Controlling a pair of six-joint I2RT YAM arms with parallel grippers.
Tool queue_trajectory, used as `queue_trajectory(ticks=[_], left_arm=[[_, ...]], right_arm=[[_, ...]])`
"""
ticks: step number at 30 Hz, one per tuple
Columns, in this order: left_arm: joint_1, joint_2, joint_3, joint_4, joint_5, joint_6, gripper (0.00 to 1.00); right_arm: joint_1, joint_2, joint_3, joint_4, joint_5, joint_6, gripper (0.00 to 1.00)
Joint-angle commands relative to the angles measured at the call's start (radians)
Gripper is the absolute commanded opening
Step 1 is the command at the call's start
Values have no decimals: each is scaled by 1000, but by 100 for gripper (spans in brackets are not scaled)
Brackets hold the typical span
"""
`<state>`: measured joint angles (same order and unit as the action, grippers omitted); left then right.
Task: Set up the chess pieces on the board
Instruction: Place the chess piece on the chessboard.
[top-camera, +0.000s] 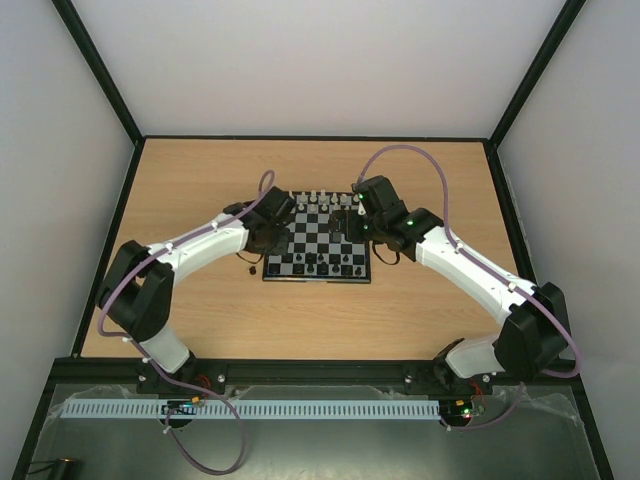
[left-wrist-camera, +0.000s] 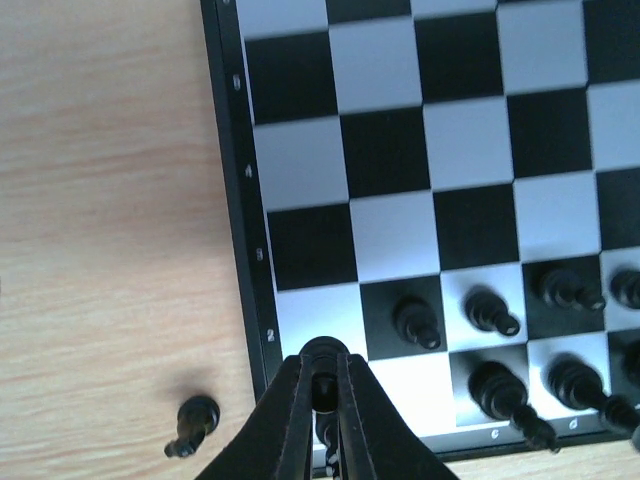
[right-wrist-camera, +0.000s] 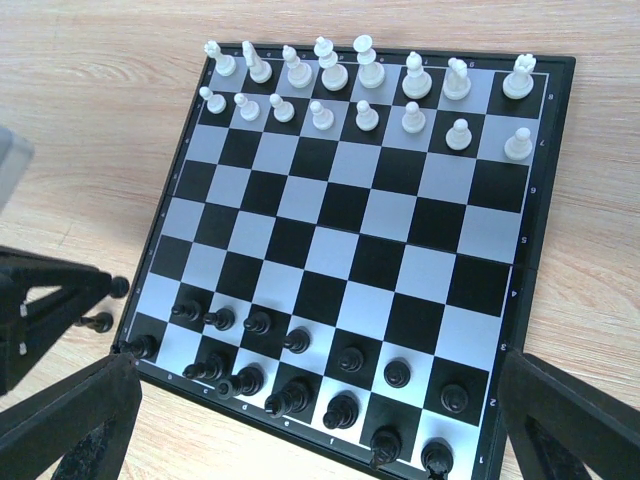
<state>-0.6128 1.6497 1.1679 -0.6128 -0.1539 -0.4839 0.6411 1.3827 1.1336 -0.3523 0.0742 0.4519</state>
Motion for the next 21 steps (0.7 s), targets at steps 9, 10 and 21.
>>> queue_trajectory(ticks=[9, 10, 21], left_arm=[[-36, 40, -38, -20, 24, -25, 6], [-36, 47, -39, -17, 26, -25, 6], [-35, 87, -39, 11, 8, -24, 6]], right_arm=[[-2, 1, -12, -6, 11, -15, 99], [-3, 1, -11, -6, 8, -16, 99], [-2, 5, -11, -7, 6, -16, 99]])
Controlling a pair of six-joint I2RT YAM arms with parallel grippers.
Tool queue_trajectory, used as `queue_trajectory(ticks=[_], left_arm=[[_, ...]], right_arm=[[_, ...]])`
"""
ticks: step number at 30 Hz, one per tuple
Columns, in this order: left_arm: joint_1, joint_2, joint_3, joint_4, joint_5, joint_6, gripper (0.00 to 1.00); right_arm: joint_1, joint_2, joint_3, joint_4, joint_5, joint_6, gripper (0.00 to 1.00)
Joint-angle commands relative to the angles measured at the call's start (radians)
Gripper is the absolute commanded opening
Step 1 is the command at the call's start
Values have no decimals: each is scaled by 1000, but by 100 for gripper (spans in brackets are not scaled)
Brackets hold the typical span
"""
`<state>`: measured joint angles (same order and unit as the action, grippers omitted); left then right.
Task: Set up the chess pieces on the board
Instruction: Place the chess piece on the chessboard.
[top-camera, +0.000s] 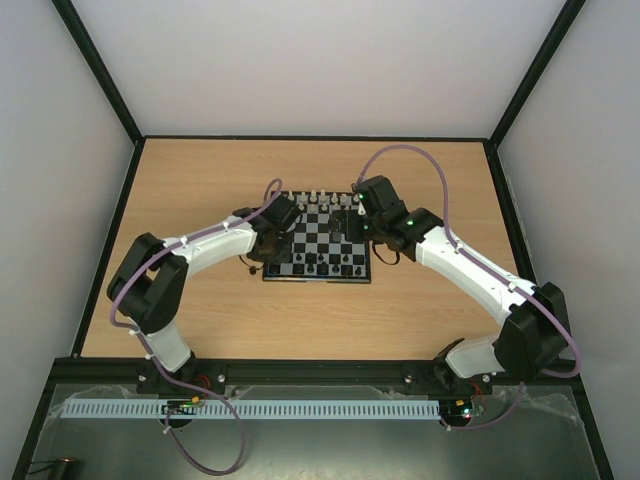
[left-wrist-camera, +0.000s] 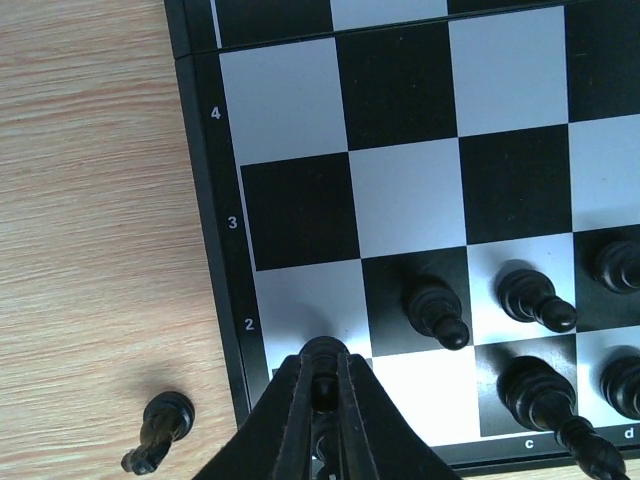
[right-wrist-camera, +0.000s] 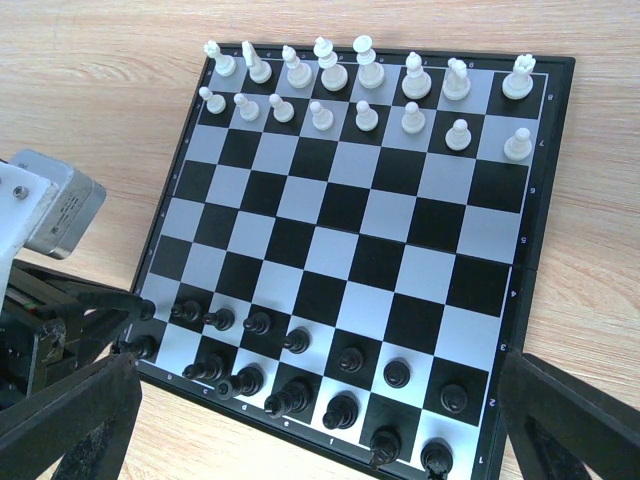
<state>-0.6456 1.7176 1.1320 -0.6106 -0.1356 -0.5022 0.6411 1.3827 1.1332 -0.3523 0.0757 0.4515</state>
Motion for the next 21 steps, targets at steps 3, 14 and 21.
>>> queue_trajectory(ticks=[3, 14, 21], left_arm=[[-2, 33, 2, 16, -12, -4, 7], [16, 59, 11, 37, -19, 4, 11], [18, 54, 25, 25, -25, 0, 28]], right_arm=[[-2, 4, -11, -5, 5, -16, 99], [-2, 4, -12, -5, 3, -16, 99], [-2, 5, -13, -4, 1, -16, 99]])
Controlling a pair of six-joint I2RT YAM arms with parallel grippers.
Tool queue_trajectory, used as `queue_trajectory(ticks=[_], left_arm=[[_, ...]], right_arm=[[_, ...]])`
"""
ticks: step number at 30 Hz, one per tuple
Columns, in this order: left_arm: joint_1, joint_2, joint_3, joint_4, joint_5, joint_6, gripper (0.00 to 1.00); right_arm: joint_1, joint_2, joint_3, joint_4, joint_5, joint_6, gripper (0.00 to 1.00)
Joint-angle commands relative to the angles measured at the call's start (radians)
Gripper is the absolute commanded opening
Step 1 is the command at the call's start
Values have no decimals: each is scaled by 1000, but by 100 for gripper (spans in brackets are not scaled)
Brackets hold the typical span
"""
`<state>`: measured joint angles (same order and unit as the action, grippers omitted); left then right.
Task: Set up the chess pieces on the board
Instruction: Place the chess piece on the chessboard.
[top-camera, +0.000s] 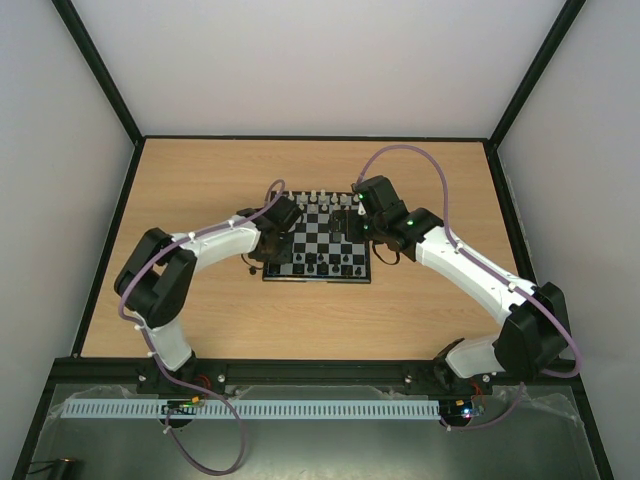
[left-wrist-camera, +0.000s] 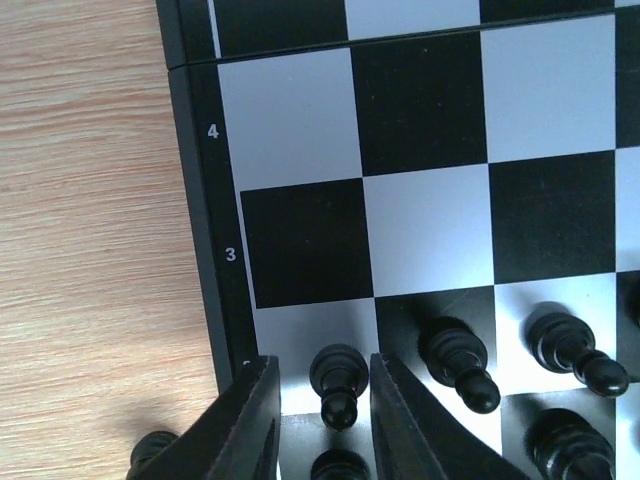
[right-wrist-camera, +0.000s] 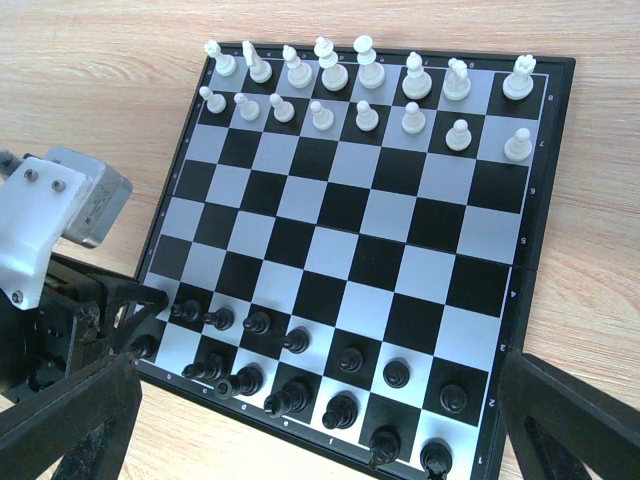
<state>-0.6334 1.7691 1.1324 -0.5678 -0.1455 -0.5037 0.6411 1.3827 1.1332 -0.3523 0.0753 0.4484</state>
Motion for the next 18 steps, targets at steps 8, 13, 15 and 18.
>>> queue_trajectory(ticks=[8, 13, 15, 18], left_arm=[[6, -73, 46, -46, -42, -10, 38], [4, -185, 50, -34, -67, 4, 51], [4, -244, 46, -22, -86, 17, 57], [5, -322, 31, -4, -106, 28, 62]], right_arm=[[-1, 8, -15, 1, -3, -11, 99], [-1, 25, -13, 1, 10, -13, 99], [-1, 35, -12, 1, 7, -13, 99], [-1, 42, -13, 3, 6, -15, 99]])
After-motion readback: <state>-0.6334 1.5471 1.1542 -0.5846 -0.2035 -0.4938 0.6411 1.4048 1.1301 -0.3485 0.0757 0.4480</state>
